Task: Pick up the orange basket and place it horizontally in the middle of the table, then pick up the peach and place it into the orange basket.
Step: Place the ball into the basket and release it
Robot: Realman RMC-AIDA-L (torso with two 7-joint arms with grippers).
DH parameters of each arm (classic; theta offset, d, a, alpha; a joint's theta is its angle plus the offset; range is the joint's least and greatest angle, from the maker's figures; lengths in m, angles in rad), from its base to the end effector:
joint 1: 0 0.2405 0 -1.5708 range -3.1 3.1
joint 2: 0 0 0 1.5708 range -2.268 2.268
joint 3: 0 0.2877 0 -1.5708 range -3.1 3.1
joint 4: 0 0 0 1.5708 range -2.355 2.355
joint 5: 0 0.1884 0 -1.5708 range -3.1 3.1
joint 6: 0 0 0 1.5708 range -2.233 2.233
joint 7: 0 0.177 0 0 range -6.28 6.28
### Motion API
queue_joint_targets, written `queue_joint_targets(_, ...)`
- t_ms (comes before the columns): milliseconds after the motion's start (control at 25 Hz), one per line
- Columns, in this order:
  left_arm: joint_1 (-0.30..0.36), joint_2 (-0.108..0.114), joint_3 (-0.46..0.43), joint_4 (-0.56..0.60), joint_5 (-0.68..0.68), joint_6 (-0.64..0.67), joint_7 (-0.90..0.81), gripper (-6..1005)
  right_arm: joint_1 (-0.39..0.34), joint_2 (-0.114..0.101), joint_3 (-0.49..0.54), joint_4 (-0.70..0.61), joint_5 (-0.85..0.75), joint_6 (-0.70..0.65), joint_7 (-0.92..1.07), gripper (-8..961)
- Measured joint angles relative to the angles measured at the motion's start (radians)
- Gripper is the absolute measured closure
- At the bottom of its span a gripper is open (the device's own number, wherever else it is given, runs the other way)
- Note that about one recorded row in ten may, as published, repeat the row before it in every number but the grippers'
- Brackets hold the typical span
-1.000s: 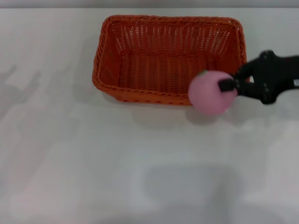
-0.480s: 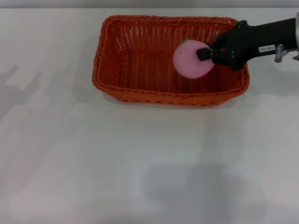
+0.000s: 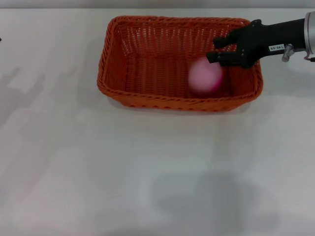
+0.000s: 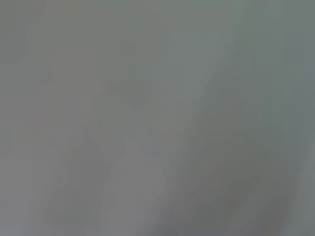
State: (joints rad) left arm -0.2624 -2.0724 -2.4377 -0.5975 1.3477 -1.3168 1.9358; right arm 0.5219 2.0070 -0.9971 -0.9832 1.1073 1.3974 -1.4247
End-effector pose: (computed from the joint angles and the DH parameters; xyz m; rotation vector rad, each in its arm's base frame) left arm -0.3356 0.3308 0.0335 -1.9304 -0.7680 -0.9653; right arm 0.2516 0.3770 -0.0101 -2.7106 0.5568 0.2870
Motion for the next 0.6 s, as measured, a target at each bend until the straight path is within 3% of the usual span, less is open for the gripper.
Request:
queue_joint_targets(320, -0.007, 0.0, -0.001, 0.002, -0.001, 0.003, 0.0, 206, -0.008, -0.003, 0.01, -0.005, 0.014, 0.024, 0.0, 329)
queue_joint_targets(600, -0.012, 0.0, -0.002, -0.001, -0.003, 0.007, 0.0, 206, -0.084, 0.0, 0.126, -0.103, 0.048, 0.133, 0.004, 239)
